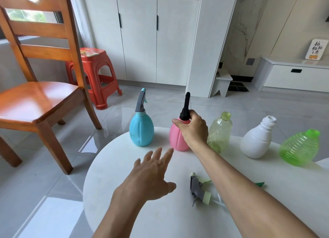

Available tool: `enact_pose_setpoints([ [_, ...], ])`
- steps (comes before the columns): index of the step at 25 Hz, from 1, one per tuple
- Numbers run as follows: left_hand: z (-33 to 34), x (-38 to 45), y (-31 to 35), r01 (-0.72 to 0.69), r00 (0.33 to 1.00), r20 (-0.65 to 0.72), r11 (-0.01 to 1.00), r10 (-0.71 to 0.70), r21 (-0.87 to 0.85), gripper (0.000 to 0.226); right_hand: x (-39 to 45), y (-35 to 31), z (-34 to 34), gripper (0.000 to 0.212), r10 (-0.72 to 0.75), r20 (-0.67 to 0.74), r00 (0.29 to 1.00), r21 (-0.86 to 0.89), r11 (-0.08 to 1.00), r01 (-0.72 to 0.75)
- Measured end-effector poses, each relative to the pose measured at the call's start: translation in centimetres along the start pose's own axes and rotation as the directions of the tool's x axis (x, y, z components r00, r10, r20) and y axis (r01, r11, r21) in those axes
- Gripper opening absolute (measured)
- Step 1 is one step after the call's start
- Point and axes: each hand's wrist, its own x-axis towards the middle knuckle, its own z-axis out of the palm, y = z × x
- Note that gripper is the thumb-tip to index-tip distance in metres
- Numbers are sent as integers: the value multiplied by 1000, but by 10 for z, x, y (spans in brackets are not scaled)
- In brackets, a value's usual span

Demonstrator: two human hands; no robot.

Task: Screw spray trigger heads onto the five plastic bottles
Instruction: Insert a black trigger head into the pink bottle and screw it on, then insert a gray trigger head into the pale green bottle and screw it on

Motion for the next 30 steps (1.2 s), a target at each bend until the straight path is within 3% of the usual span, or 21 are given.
enact_pose_setpoints([
  [7, 1, 1, 4, -16, 1000, 7, 1000, 16, -9, 93, 0, 6, -1, 38, 11, 58, 998, 6, 1000, -12],
  [12, -4, 6, 8, -53, 991, -122, 999, 50, -14, 94, -16, 6, -11, 90, 116, 234, 965, 6, 993, -121],
  [13, -5, 7, 12, -68, 982, -177, 997, 62, -28, 96, -27, 7, -18, 86, 99, 191, 977, 47, 993, -110],
  [15, -4, 11, 25, -103, 948, -310, 993, 80, -58, 103, -52, 13, -39, 56, -61, -28, 998, 113, 992, 64],
  [17, -1, 16, 40, -153, 895, -434, 985, 102, -83, 105, -63, 20, -65, 34, -273, -254, 928, 34, 956, 290],
  [19, 1, 21, 53, -223, 840, -524, 970, 142, -94, 103, -45, 23, -88, 38, -373, -343, 862, -81, 926, 369],
  [20, 2, 23, 59, -253, 816, -556, 963, 159, -96, 102, -30, 24, -96, 45, -374, -322, 870, -154, 927, 342],
  [22, 5, 25, 68, -294, 784, -593, 951, 184, -94, 99, 3, 31, -109, 53, -284, -117, 952, -333, 914, 231],
  [25, 9, 28, 76, -328, 767, -606, 941, 211, -87, 95, 27, 44, -117, 35, -97, 223, 970, -382, 907, 178],
  [27, 10, 31, 78, -337, 756, -620, 937, 212, -89, 94, 23, 46, -123, 28, -131, 223, 966, -304, 932, 196],
  [30, 14, 31, 87, -347, 752, -621, 933, 219, -92, 99, -6, 47, -146, 31, -253, 62, 965, -201, 944, 261],
])
